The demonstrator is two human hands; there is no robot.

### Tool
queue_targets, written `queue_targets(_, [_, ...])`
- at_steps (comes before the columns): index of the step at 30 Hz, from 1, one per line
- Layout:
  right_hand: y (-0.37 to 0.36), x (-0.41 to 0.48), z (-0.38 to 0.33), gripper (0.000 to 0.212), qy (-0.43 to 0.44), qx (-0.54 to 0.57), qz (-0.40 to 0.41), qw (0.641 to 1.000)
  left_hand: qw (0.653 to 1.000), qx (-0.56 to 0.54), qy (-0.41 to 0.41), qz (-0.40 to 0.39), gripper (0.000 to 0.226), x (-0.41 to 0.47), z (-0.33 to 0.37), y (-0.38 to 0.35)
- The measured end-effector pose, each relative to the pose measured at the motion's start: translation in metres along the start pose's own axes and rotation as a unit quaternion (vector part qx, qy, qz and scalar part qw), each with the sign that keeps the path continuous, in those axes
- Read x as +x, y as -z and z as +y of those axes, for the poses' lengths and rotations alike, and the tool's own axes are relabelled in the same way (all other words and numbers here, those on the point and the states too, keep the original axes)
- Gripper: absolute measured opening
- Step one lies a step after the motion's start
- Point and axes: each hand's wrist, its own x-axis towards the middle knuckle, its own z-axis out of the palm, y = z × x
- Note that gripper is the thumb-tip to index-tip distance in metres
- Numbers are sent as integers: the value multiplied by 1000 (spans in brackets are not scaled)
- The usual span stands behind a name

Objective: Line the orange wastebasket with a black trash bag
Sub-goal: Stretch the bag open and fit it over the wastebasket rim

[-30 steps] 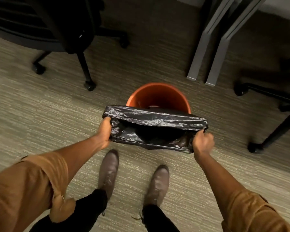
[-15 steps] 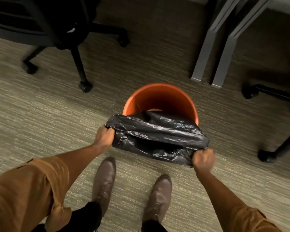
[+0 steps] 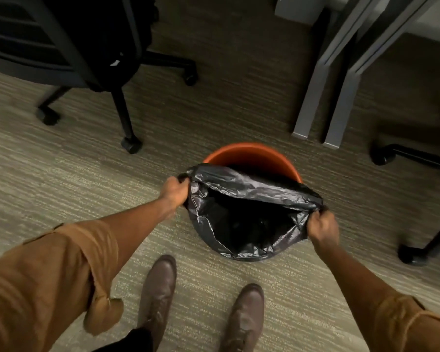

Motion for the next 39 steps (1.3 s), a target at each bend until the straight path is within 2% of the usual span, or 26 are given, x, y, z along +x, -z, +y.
queue_targets(2, [8,10,-10,42,-13,51,-25,998,1000,2,1,4,30,3,15,6])
queue_targets(4, [14,21,-20,29,-43,66,-51,996,1000,1,-3,-7,18,6,30,12])
queue_targets(6, [21,32,-30,26,-66,71,-66,993,999,51,-11,-8,20,10,43,20])
queue_targets(9, [35,46,-49,14,-82,99,-67,989,988,148,-37,8,9,16,62,30])
queue_targets(11, [44,55,-62,21,-88,153,-70,982,983,175,-54,25,15,19,75,33])
queue_targets(14, [53,61,-82,36,-97,230,-98,963,986,154,-56,-2,14,21,89,35])
queue_targets(17, [56,64,-99,26,-107,284,-124,945,995,94,-25,-19,12,18,98,32])
queue_targets(20, [53,64,-110,27,-101,283,-131,945,999,51,-5,-12,13,18,104,28])
queue_targets(23, [45,62,-117,22,-90,281,-111,949,998,42,-34,-17,6,19,112,22])
queue_targets(25, [37,60,-120,20,-78,266,-87,957,997,16,-65,-32,10,20,118,18])
queue_targets(29, [26,60,-118,6,-38,221,-5,974,987,84,-130,-34,19,24,125,11])
queue_targets(31, [21,61,-112,11,-40,209,32,977,982,110,-148,-32,13,30,124,7])
queue_targets(34, [12,64,-106,16,-54,243,24,968,976,143,-164,-27,16,36,125,0])
queue_targets(37, [3,74,-103,24,-105,294,-42,949,982,123,-141,-31,18,46,122,-6])
queue_targets(39, [0,82,-99,19,-143,262,-51,953,982,133,-132,-32,21,52,119,-9])
